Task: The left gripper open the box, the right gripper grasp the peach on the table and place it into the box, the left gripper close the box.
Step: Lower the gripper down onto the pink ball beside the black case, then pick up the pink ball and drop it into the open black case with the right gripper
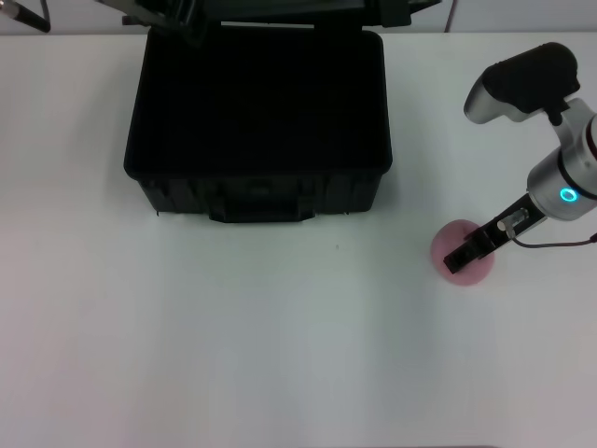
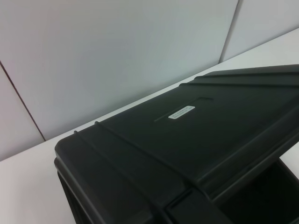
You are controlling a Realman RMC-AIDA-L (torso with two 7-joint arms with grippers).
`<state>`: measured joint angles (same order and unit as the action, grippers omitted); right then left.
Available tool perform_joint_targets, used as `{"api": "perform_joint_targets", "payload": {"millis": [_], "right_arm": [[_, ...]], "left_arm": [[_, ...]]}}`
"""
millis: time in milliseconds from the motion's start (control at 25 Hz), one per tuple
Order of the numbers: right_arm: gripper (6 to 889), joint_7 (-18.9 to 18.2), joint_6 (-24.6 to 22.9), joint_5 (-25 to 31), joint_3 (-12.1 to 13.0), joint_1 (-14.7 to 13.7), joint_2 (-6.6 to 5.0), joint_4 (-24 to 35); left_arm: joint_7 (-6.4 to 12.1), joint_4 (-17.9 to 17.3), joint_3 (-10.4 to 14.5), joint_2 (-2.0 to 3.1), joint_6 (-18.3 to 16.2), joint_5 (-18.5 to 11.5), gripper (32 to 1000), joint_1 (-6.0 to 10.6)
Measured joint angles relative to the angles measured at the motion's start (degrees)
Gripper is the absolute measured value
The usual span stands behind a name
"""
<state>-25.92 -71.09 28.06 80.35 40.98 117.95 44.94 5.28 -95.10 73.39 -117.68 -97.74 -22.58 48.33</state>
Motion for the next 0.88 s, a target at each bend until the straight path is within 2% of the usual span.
{"api": "perform_joint_targets", "payload": {"millis": [360,600,800,880], "right_arm": [[757,0.3,0.0,0.0,-0.1,0.1,0.00,0.0],[549,0.3,0.0,0.1,-0.1,0.1,0.00,0.0],[301,0.4,0.0,0.1,-0.1,0.1,0.00,0.0],[273,0.4,0.0,0.1,-0.1,0.1,0.00,0.0]], "left_arm": [[0.00,0.0,0.0,0.00,0.0,0.0,308,0.00],[0.01,0.1,0.0,0.00,0.0,0.0,304,0.01],[0.08,0.2,0.0,0.00,0.0,0.0,303,0.00],[0.10,0.3,0.0,0.00,0.0,0.0,305,0.01]]}}
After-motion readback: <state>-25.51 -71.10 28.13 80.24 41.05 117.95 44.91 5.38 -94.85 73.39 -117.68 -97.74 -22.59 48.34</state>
